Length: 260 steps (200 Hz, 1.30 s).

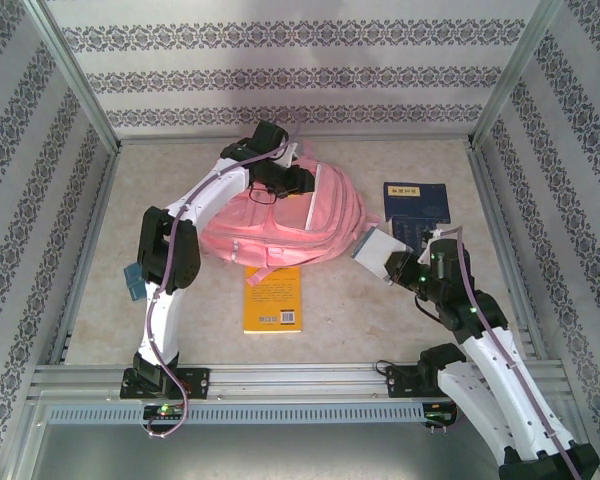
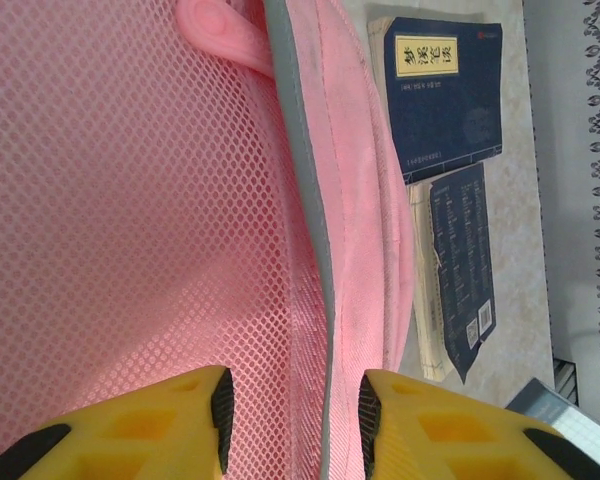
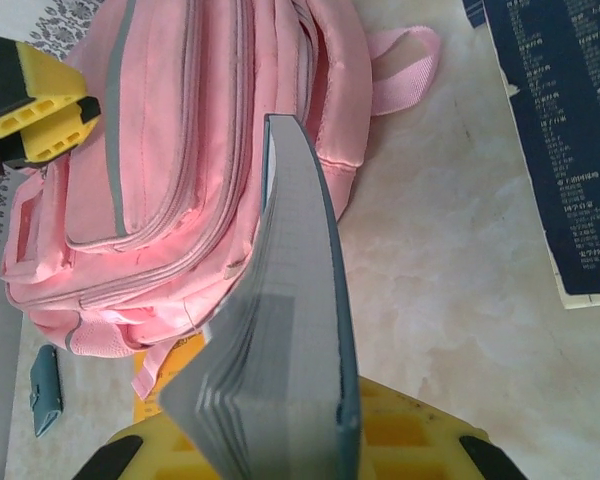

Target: Pack books, pencil case, and school supplies into a backpack

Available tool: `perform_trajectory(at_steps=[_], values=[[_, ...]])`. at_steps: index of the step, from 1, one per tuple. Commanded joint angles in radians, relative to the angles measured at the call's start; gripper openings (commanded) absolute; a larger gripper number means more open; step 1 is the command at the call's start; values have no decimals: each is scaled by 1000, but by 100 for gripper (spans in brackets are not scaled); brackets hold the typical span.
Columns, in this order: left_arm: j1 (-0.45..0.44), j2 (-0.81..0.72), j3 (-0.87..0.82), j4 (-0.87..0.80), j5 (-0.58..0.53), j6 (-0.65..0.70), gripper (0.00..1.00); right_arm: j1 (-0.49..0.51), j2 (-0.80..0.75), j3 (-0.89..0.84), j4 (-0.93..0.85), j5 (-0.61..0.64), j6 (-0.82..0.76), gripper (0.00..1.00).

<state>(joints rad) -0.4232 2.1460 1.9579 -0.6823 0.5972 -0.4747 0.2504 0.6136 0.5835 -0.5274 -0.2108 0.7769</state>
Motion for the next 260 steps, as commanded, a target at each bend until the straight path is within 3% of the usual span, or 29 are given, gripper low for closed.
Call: perform_trajectory(at_steps=[1, 75, 132, 156, 173, 188, 226, 260], values=[[-4, 4, -17, 34, 49, -21, 40, -11, -3, -14, 66, -32, 21, 0], [-64, 66, 32, 72, 127, -38, 36, -10, 6, -49, 84, -44, 27, 0], [-69, 124, 71, -22, 37, 4, 34, -10, 3, -51, 89, -50, 33, 0], [-66, 143, 78, -46, 2, 12, 20, -10, -10, -31, 72, -53, 29, 0], [-68, 148, 99, -45, 17, 1, 0, -11, -22, -16, 50, -43, 15, 0], [-69, 143, 149, -60, 49, -6, 0, -10, -33, -3, 27, -32, 1, 0], [-69, 99, 374, -228, 115, 56, 0, -11, -54, 39, -29, 19, -37, 0], [-14, -122, 223, -234, 134, 92, 0, -13, -83, 68, -38, 47, -50, 0]])
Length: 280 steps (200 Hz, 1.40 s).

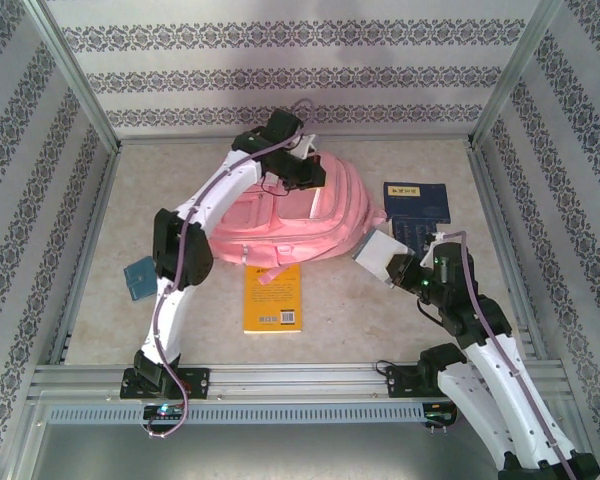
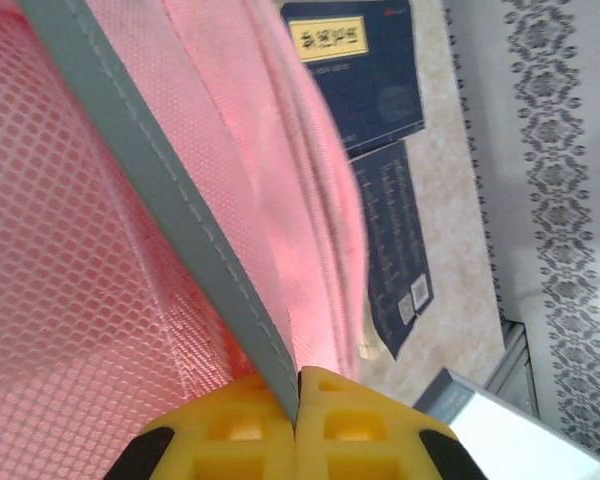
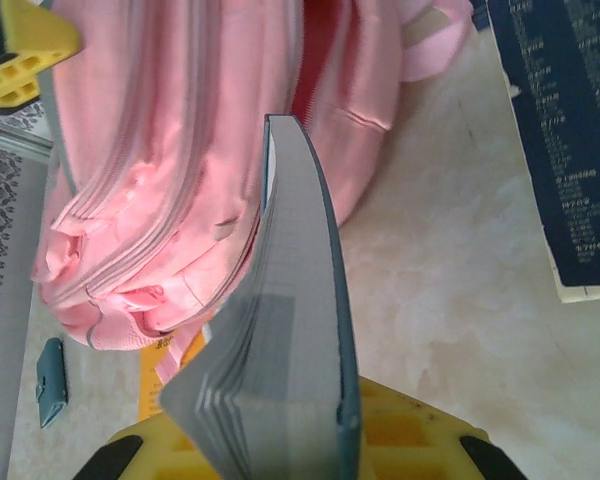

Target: Pack books, pencil case, and school supplies into a backpack

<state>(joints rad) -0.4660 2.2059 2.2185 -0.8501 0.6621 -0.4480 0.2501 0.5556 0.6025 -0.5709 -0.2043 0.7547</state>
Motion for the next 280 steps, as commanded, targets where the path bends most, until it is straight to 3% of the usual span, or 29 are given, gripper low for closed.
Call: perform_trajectory(at_steps=[1, 53, 96, 146, 175, 230, 280], values=[[30, -184, -40, -67, 70, 68, 0, -13, -26, 49, 7, 40, -28, 0], [64, -352, -137, -33, 178, 150, 0, -14, 92, 79, 177, -76, -5, 0], [102, -388, -173, 3, 306, 210, 0, 24, 244, 169, 376, -296, 67, 0], [147, -364, -152, 77, 424, 190, 0, 273, 369, 329, 430, -221, 64, 0], [146, -361, -168, 98, 468, 180, 0, 345, 437, 368, 479, -167, 89, 0], [164, -375, -177, 192, 538, 113, 0, 333, 491, 327, 468, 1, 88, 0], [168, -380, -183, 216, 554, 92, 0, 225, 520, 162, 647, -103, 176, 0]])
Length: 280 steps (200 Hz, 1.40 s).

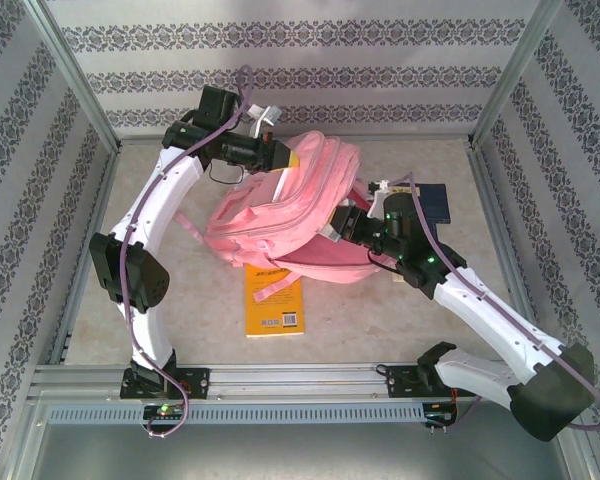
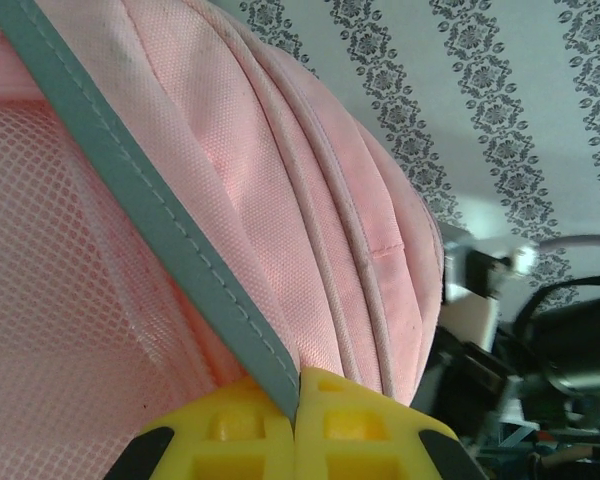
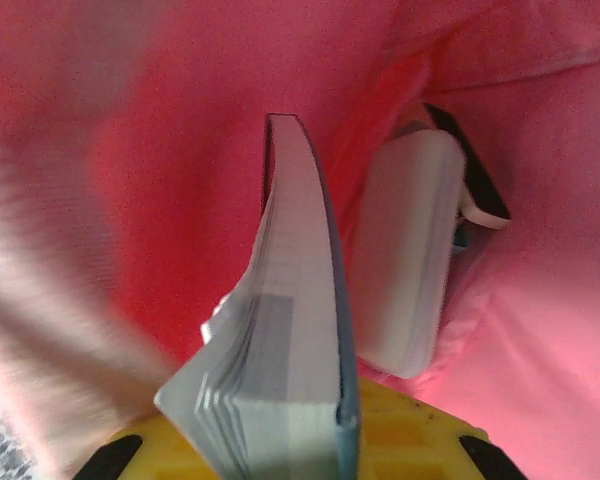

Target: Pack books, pencil case, and school supplies into a backpack

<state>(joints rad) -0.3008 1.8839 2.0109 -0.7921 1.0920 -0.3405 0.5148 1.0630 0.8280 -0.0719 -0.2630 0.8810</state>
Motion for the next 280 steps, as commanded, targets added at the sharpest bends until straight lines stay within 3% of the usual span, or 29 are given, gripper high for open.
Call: perform_trajectory(at_steps=[1, 33, 75, 91, 119, 144, 178, 198, 211, 236, 280], values=[[3, -58, 25, 158, 125, -15, 0, -41, 13, -66, 151, -46, 50, 0], [3, -60, 22, 166, 132, -22, 0, -70, 63, -106, 246, -125, 37, 0], [3, -61, 14, 189, 138, -43, 0, -27, 219, -37, 333, -182, 66, 0], [0, -60, 11, 203, 138, -58, 0, 11, 277, 49, 237, -107, 54, 0], [-16, -54, 10, 205, 134, -61, 0, 98, 418, 308, -134, 173, 76, 0], [-37, -40, 18, 203, 125, -64, 0, 122, 572, 450, -204, 185, 151, 0], [-47, -31, 34, 189, 108, -52, 0, 137, 741, 507, -10, 121, 220, 17], [-47, -23, 35, 181, 104, -45, 0, 139, 814, 553, 94, 88, 221, 49], [-47, -19, 38, 181, 101, -47, 0, 136, 836, 584, 109, 76, 204, 60], [-45, -9, 52, 184, 93, -52, 0, 137, 798, 555, 180, 65, 135, 72], [-35, -2, 54, 185, 74, -55, 0, 114, 711, 458, 235, 42, 67, 83]])
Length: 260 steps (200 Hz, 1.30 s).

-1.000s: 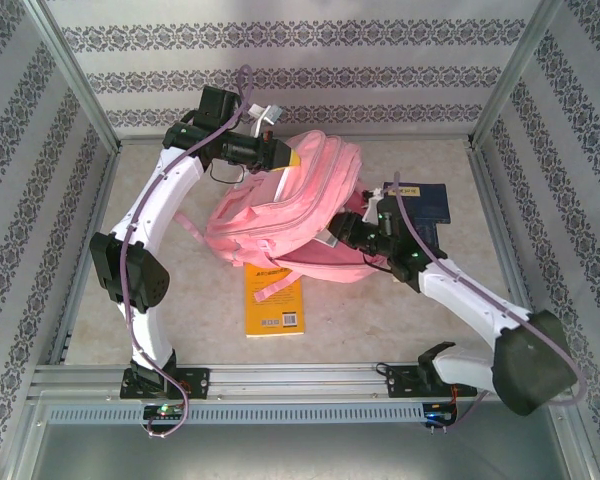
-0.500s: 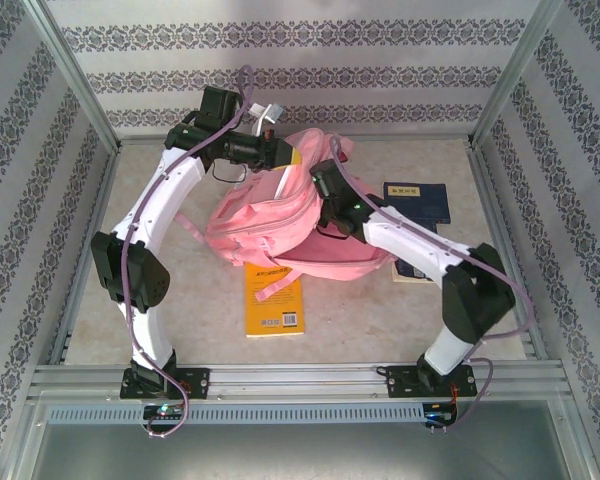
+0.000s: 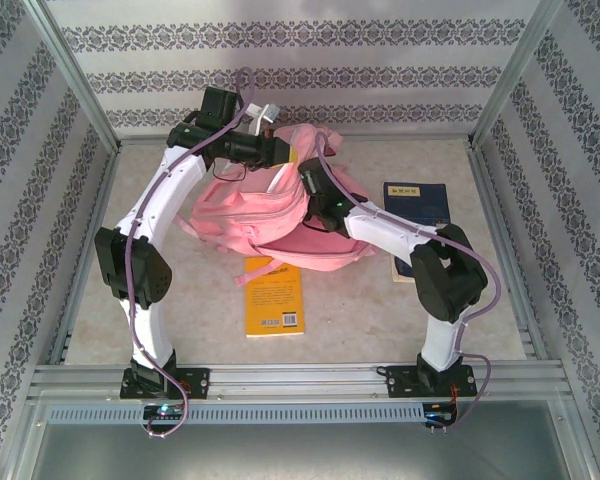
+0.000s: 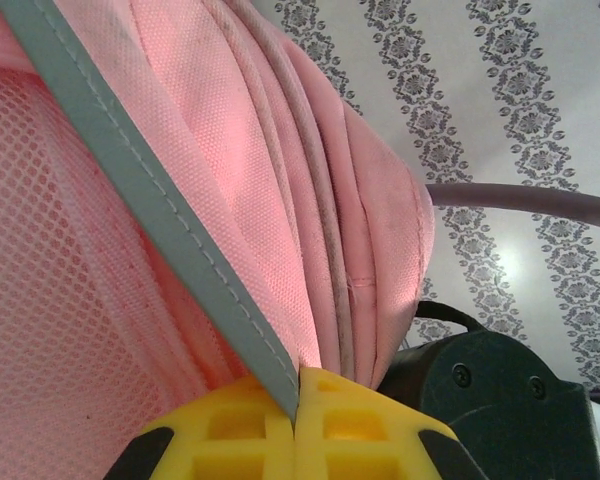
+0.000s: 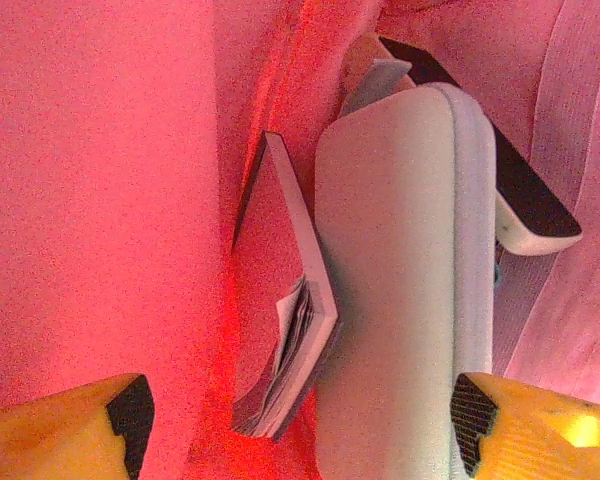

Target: Pack books, pencil case, and school supplies into a backpack

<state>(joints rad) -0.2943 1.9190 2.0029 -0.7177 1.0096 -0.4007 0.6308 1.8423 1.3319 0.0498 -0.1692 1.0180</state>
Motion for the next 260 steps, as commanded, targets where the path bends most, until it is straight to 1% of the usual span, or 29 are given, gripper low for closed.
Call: perform_trajectory(at_steps=[1, 24, 44, 63, 79, 101, 116, 126, 141, 168, 185, 192, 197, 204, 225, 237, 260], values=[[-41, -37, 61, 110, 156, 5, 0, -3, -70, -49, 117, -53, -70, 83], [-22, -57, 43, 111, 145, 8, 0, -35, -125, -161, 243, -95, -63, 91], [-7, -82, 13, 130, 141, 4, 0, -57, -172, -236, 318, -123, -73, 98], [9, -108, -20, 158, 141, -5, 0, -75, -220, -292, 370, -160, -92, 98], [23, -127, -47, 176, 133, -10, 0, -87, -268, -337, 387, -163, -115, 98], [35, -144, -78, 190, 114, -12, 0, -110, -346, -412, 398, -119, -102, 98], [40, -150, -102, 198, 83, -14, 0, -117, -421, -472, 405, -53, -104, 98], [44, -156, -125, 217, 65, -26, 0, -116, -474, -496, 364, 4, -111, 98], [45, -153, -141, 199, -5, -28, 0, -117, -550, -511, 267, 88, -127, 98], [39, -120, -161, 176, -90, -55, 0, -116, -695, -497, -38, 302, -173, 96], [15, -97, -184, 183, -113, -64, 0, -116, -792, -511, -174, 449, -184, 95], [0, -89, -192, 185, -127, -64, 3, -115, -830, -523, -201, 488, -199, 95], [-11, -83, -199, 193, -134, -66, 6, -115, -855, -531, -214, 510, -211, 95], [-28, -75, -215, 221, -137, -80, 12, -114, -885, -542, -228, 529, -234, 95], [-79, -47, -261, 313, -138, -127, 16, -115, -935, -543, -291, 546, -286, 95], [-104, -26, -275, 326, -152, -132, 23, -114, -948, -535, -335, 542, -313, 95], [-136, -12, -310, 336, -187, -128, 32, -114, -975, -536, -384, 528, -352, 95]])
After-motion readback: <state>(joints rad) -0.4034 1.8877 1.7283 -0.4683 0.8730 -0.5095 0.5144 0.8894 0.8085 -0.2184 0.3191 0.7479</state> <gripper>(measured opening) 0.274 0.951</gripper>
